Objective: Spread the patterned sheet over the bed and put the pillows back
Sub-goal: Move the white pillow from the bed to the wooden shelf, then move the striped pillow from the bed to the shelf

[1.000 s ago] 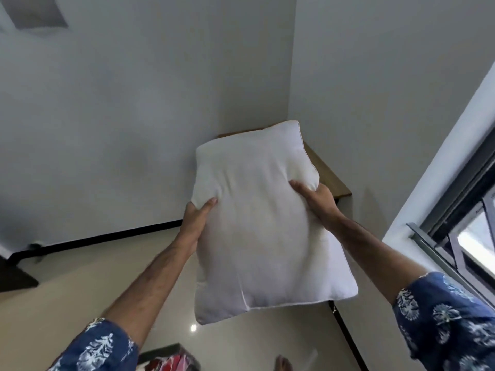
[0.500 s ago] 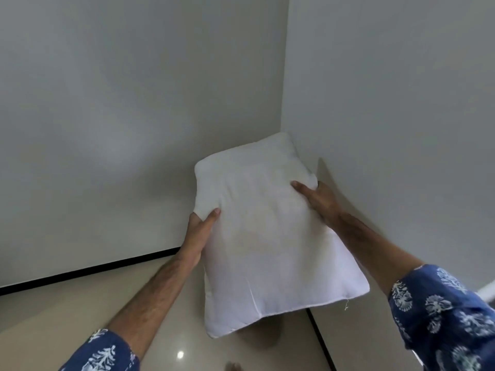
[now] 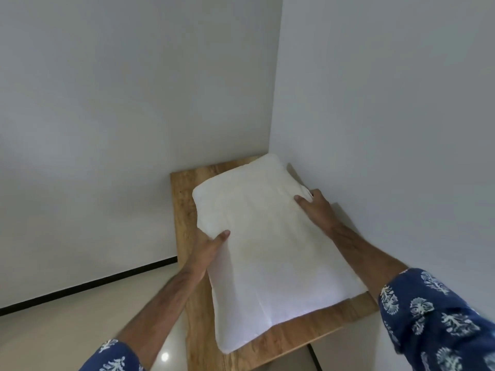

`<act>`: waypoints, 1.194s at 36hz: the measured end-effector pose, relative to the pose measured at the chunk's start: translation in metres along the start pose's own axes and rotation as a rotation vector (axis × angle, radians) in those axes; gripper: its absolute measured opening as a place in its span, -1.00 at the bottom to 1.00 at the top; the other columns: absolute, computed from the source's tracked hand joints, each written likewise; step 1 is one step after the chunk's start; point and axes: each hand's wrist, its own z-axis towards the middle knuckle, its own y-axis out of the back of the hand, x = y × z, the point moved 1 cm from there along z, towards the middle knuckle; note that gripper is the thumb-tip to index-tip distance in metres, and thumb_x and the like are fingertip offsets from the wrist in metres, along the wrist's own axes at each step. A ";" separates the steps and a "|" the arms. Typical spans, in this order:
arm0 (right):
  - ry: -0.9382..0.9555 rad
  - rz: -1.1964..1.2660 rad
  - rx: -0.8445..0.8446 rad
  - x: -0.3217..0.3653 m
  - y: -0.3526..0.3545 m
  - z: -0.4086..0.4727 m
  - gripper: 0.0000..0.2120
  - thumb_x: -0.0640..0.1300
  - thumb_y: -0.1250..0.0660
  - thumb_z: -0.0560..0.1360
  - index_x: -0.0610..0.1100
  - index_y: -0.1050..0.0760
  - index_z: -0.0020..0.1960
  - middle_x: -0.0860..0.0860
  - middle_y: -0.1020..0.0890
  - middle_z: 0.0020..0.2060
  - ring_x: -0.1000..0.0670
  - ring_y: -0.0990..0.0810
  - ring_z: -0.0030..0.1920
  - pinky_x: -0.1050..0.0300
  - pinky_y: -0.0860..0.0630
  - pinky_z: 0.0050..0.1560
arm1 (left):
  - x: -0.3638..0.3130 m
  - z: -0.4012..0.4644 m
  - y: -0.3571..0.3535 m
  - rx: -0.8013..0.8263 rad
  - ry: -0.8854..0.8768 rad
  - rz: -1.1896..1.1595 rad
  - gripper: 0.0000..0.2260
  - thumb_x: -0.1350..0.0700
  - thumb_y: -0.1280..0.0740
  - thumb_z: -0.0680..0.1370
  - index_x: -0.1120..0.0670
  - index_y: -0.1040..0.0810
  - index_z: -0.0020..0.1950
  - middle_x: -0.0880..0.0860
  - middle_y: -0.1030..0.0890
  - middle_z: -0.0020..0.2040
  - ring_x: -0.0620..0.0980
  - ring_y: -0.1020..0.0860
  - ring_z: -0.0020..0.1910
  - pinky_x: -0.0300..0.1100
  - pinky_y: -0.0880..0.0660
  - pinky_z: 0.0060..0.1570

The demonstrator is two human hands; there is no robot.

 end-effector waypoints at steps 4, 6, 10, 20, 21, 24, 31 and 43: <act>0.014 -0.129 0.057 -0.016 -0.013 0.021 -0.41 0.07 -0.34 0.59 -0.22 -0.28 0.47 -0.19 -0.48 0.36 -0.22 -0.48 0.36 -0.07 -0.42 0.34 | -0.004 0.025 -0.012 -0.042 -0.041 0.092 -0.30 -0.07 -0.56 0.46 -0.01 -0.36 0.52 -0.08 -0.56 0.36 -0.06 -0.53 0.33 -0.05 -0.43 0.37; 0.042 -0.312 0.072 -0.024 -0.024 0.019 -0.30 0.15 -0.30 0.59 -0.20 -0.18 0.55 -0.21 -0.34 0.48 -0.25 -0.35 0.46 -0.15 -0.31 0.45 | -0.002 0.035 -0.016 -0.066 -0.050 0.166 -0.28 -0.09 -0.54 0.47 0.00 -0.31 0.54 -0.05 -0.51 0.41 -0.02 -0.48 0.40 -0.01 -0.37 0.44; 0.379 -0.537 0.045 -0.029 -0.054 -0.001 -0.12 0.44 -0.02 0.52 -0.14 -0.11 0.62 -0.16 -0.15 0.60 -0.19 -0.16 0.58 -0.14 -0.15 0.55 | -0.001 0.033 -0.036 -0.102 -0.028 0.378 -0.12 -0.24 -0.34 0.57 0.10 0.08 0.66 0.08 -0.16 0.64 0.08 -0.21 0.59 -0.03 -0.16 0.56; 0.621 -0.706 0.209 -0.051 -0.090 0.004 -0.18 0.48 0.18 0.53 0.02 -0.11 0.63 -0.04 -0.10 0.63 -0.15 -0.05 0.62 -0.33 0.02 0.56 | 0.028 0.022 -0.063 -0.228 0.009 0.609 -0.23 -0.26 -0.12 0.65 0.07 0.20 0.66 0.17 0.03 0.67 0.14 -0.02 0.64 0.06 -0.10 0.57; 0.634 -0.705 0.217 -0.047 -0.091 0.003 -0.18 0.46 0.14 0.54 -0.01 -0.12 0.62 -0.06 -0.10 0.63 -0.16 -0.05 0.62 -0.35 0.03 0.55 | 0.027 0.020 -0.063 -0.242 0.003 0.615 -0.25 -0.24 -0.12 0.66 0.08 0.18 0.66 0.17 0.02 0.67 0.13 -0.03 0.64 0.06 -0.10 0.57; 0.753 -0.717 0.268 -0.030 -0.098 -0.006 -0.21 0.40 0.06 0.56 -0.07 -0.14 0.62 -0.11 -0.14 0.62 -0.18 -0.10 0.61 -0.38 0.00 0.54 | 0.024 0.006 -0.057 -0.267 -0.011 0.697 -0.28 -0.24 -0.10 0.67 0.08 0.12 0.67 0.13 0.00 0.67 0.10 -0.04 0.64 0.09 -0.09 0.56; 1.074 -0.777 0.561 0.025 -0.164 -0.065 -0.24 0.34 0.07 0.58 -0.09 -0.11 0.63 -0.12 -0.15 0.61 -0.17 -0.12 0.61 -0.36 -0.04 0.54 | 0.042 -0.069 -0.003 -0.389 -0.009 1.111 -0.19 -0.39 0.29 0.58 0.09 -0.18 0.62 0.13 -0.23 0.61 0.15 -0.31 0.53 0.10 -0.32 0.43; 1.665 -0.795 1.009 0.067 -0.292 -0.320 -0.29 0.24 -0.06 0.65 -0.07 0.10 0.65 -0.09 0.08 0.64 -0.14 0.11 0.63 -0.28 0.13 0.58 | 0.131 -0.370 0.116 -0.928 0.441 1.173 -0.45 -0.20 -0.06 0.62 0.10 -0.36 0.49 0.16 -0.44 0.48 0.21 -0.47 0.40 0.16 -0.50 0.25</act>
